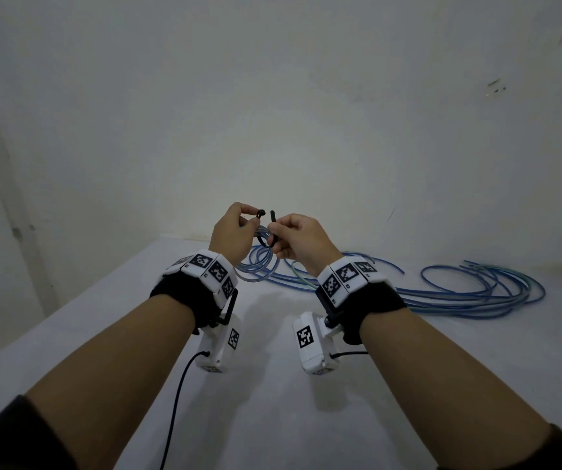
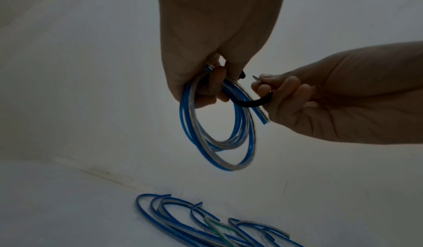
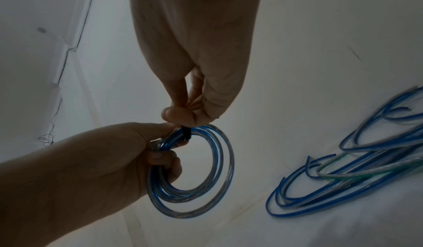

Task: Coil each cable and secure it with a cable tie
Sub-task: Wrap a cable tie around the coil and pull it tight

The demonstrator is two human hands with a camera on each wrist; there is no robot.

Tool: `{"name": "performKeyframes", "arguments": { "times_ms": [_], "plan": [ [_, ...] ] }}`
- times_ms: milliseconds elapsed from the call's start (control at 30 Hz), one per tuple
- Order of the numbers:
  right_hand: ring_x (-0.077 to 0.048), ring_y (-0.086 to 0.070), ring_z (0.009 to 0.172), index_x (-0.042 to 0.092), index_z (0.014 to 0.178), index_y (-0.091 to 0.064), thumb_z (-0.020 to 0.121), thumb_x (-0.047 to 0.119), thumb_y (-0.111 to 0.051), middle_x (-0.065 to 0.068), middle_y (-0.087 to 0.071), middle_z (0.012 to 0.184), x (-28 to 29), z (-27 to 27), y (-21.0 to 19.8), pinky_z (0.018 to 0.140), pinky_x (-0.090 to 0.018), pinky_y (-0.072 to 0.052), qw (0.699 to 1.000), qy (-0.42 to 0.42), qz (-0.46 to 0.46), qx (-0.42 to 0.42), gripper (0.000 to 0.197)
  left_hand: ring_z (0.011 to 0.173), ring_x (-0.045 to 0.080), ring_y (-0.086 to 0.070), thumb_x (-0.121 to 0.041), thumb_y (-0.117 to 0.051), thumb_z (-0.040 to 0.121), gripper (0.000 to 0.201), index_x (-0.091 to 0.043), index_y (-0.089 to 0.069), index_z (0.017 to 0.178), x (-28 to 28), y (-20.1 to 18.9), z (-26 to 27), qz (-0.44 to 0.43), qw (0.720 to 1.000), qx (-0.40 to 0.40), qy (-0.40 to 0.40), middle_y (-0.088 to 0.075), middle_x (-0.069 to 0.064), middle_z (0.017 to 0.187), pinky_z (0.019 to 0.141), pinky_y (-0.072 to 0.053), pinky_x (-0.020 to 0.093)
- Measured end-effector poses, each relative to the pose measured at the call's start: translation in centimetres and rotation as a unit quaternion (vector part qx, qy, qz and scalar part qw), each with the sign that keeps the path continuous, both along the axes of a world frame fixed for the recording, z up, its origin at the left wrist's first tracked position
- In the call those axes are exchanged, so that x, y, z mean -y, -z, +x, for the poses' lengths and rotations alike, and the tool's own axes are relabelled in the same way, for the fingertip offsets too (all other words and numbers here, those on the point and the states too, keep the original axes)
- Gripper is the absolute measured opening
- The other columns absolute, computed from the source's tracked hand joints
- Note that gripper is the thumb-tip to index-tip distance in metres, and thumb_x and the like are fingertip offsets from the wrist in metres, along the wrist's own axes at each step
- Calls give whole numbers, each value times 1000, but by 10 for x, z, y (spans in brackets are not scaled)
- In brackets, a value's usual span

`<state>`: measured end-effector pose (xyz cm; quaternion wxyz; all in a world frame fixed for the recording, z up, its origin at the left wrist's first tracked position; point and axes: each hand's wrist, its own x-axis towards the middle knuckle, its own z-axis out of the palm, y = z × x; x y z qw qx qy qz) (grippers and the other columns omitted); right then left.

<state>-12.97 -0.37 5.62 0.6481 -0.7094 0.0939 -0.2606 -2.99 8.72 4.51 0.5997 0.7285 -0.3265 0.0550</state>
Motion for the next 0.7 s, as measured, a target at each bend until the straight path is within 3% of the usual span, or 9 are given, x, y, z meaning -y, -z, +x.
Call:
{"name": "performKeyframes", "arguments": {
  "times_ms": [267,367,567,700],
  "plan": [
    [-9,-53,41,2,91,-54,92,5,-56,-11,-60,67,1,-1,3,44,-19,-47,1000,1,7,-3,4,68,11,-51,-14,-53,91,3,-13,-56,90,2,2,-1,-6,1000,-7,4,-56,-6,75,73,-43,32],
    [-10,-52,41,6,82,-52,92,5,-56,-11,-59,66,2,-2,4,43,-19,-46,1000,-2,-2,-10,10,65,8,-49,-15,-55,91,4,-13,-56,88,4,2,0,-14,1000,-15,3,-56,-6,75,73,-43,33],
    [-11,-48,40,7,75,-53,93,5,-53,-12,-58,64,4,-4,5,41,-20,-42,1000,-5,-5,-11,18,70,16,-50,-14,-54,91,3,-13,-56,88,6,3,-3,-8,1000,-16,12,-55,-4,75,74,-43,34],
    [-8,-46,37,2,84,-58,94,10,-51,-10,-58,64,5,-5,6,39,-18,-39,1000,14,-16,-5,15,65,14,-50,-13,-52,91,6,-17,-56,93,5,3,-3,1,1000,-7,22,-55,1,71,73,-44,35]
  ]
}}
